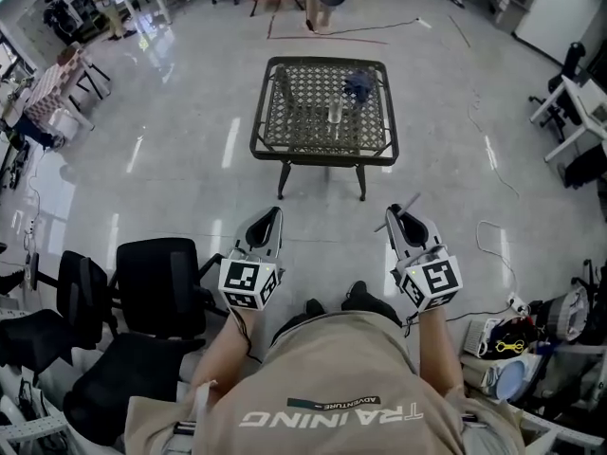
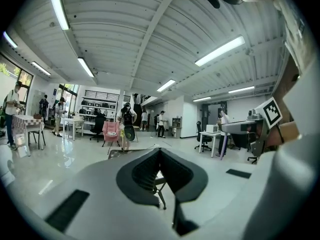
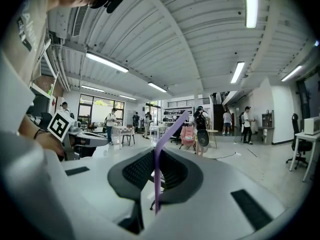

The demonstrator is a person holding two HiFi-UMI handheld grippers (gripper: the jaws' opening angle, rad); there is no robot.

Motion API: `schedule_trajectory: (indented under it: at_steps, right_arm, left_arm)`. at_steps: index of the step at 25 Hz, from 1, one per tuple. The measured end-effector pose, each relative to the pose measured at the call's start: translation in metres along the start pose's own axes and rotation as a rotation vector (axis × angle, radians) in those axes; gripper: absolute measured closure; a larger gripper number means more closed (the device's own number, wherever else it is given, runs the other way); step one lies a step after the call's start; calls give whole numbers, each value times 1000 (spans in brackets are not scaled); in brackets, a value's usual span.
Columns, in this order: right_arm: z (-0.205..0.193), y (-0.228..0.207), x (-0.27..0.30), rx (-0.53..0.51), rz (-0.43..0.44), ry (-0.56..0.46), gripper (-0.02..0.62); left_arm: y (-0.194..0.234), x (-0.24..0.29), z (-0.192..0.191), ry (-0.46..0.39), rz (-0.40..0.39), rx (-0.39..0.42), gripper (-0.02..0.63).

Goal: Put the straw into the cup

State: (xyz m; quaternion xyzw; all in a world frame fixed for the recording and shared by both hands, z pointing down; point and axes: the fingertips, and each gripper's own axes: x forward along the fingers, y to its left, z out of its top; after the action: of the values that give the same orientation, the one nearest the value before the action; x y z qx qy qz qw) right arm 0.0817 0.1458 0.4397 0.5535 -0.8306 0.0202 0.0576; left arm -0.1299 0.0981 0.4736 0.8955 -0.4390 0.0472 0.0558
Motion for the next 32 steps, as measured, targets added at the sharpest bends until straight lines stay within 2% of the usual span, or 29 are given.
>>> schedule_trajectory:
  at_steps: [6, 13, 25, 32]
  right_arm:
    - [-4, -2, 16, -16, 25, 29, 551]
    - [-12, -22, 55, 19, 58, 17, 551]
    - [3, -119, 142, 13, 130, -29, 551]
    - [9, -157, 182, 9, 180, -34, 552]
  left_arm:
    - [16, 6, -9, 10, 32, -33, 591]
    - [38, 30, -14, 42, 75, -35, 591]
    - [66, 144, 34, 4, 150, 0, 591]
    - [65, 199, 40, 4, 157, -32, 591]
